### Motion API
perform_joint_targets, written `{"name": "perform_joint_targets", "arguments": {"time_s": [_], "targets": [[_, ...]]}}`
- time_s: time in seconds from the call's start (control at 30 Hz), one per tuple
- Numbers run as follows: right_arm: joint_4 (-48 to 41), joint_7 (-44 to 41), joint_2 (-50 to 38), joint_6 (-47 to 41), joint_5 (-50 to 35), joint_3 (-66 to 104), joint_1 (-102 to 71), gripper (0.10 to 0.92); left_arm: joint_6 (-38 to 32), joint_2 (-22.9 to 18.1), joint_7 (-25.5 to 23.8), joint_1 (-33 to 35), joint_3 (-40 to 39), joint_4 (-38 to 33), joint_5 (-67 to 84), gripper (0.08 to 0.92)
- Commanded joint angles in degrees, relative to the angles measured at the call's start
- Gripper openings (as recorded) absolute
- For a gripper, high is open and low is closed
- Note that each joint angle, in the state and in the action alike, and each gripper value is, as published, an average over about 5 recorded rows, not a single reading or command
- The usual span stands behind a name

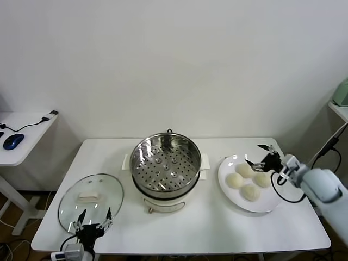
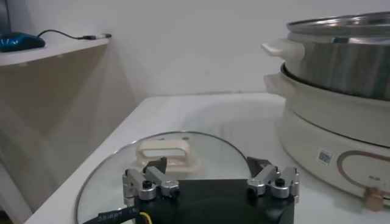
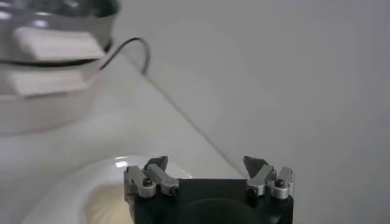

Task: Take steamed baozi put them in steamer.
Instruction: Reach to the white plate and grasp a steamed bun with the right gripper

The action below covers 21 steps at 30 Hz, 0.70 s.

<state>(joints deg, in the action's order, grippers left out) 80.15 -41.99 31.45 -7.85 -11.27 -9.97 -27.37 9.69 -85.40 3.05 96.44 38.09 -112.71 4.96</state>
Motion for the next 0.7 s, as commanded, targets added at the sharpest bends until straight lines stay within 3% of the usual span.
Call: {"name": "perform_joint_targets", "arguments": {"time_s": [0.03, 0.27, 0.7], "targets": [[-18.2, -29.8, -3.4, 12.1, 5.9, -46.0, 44.2, 0.823, -0.4, 0.1, 0.0, 0.0, 0.0, 0.6, -0.1, 0.823], [-27.5, -32.1, 6.6, 13.1, 5.9, -57.9, 51.7, 0.823, -0.6, -0.4, -0.1, -0.5, -0.2, 1.4, -0.3, 0.823], [-41.6, -25.6, 20.9, 10.0, 6.7, -49.8, 40.5, 0.823, -0.8, -0.7, -0.3, -1.1, -0.3, 2.7, -0.5, 0.823]]}}
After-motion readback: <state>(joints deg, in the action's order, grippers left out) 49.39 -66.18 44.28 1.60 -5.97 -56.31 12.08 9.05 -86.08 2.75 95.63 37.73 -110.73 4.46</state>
